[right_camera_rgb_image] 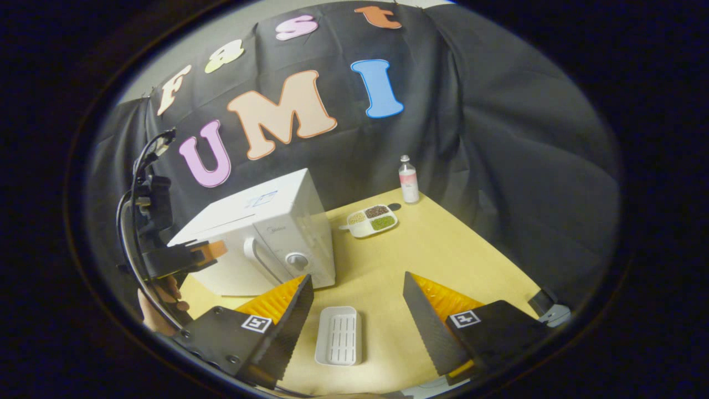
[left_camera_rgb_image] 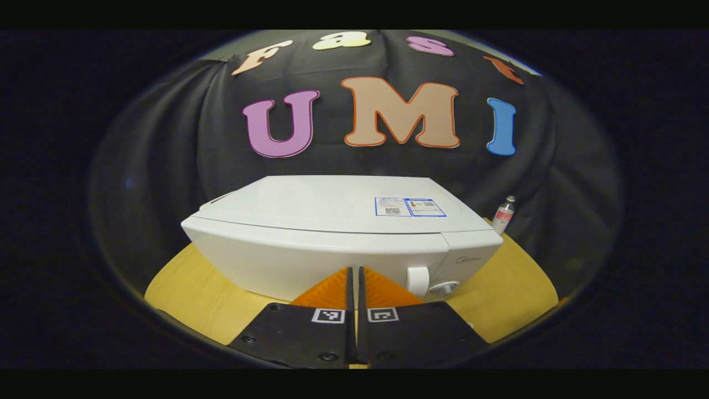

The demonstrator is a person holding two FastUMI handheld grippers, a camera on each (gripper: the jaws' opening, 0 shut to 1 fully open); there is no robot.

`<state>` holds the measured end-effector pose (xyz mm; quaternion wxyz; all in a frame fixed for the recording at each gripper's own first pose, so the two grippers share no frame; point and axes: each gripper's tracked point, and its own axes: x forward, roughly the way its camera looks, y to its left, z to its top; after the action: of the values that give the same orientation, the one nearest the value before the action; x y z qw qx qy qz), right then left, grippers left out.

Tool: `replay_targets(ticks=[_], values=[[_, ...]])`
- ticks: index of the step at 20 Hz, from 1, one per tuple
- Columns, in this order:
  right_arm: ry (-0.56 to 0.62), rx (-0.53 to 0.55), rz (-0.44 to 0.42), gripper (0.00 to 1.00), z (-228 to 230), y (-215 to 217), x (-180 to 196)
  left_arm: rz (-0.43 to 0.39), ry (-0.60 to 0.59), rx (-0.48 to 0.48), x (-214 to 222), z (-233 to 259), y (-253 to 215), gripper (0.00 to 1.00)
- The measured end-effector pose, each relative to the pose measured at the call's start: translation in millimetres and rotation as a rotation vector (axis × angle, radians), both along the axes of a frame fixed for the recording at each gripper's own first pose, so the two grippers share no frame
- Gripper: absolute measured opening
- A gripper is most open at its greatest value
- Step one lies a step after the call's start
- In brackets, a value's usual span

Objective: Open the microwave oven with the left hand, put the food in, and close the microwave oven.

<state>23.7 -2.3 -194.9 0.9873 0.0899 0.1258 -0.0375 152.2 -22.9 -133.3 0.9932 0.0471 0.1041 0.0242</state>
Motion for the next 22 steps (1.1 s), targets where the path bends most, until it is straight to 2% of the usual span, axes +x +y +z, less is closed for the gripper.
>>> replay_targets(ticks=[7, 11, 15, 16, 17, 18, 19, 20, 21, 22], values=[[-0.017, -0.012, 0.046, 0.92, 3.7, 16.4, 0.1, -0.012, -0.016, 0.016, -47.8, 14.1, 20.9, 0.04], [-0.024, -0.027, 0.090, 0.92, 5.9, 27.8, -2.1, 0.042, -0.032, 0.012, -75.7, 19.7, 46.8, 0.04], [-0.043, -0.056, 0.106, 0.92, 11.9, 31.4, -3.7, 0.096, -0.019, -0.022, -98.0, 14.1, 67.9, 0.26], [-0.051, -0.063, 0.111, 0.92, 14.2, 33.3, -3.9, 0.105, -0.020, -0.033, -101.7, 13.6, 70.4, 0.38], [-0.058, -0.070, 0.118, 0.92, 15.7, 34.2, -5.2, 0.103, -0.022, -0.042, -106.2, 13.5, 70.4, 0.45], [-0.065, -0.074, 0.127, 1.00, 18.0, 36.4, -6.4, 0.105, -0.037, -0.047, -108.2, 15.3, 71.7, 0.63], [-0.073, -0.077, 0.133, 1.00, 19.3, 37.4, -7.7, 0.099, -0.052, -0.043, -111.8, 17.3, 72.8, 0.81], [-0.081, -0.078, 0.138, 0.92, 21.5, 37.7, -8.6, 0.096, -0.059, -0.029, -114.7, 19.0, 72.1, 1.00], [-0.090, -0.078, 0.140, 1.00, 23.6, 36.6, -9.8, 0.098, -0.063, -0.006, -118.8, 19.8, 74.9, 0.97], [-0.101, -0.076, 0.141, 1.00, 27.1, 36.2, -10.3, 0.104, -0.067, 0.018, -122.4, 21.2, 77.9, 0.97]])
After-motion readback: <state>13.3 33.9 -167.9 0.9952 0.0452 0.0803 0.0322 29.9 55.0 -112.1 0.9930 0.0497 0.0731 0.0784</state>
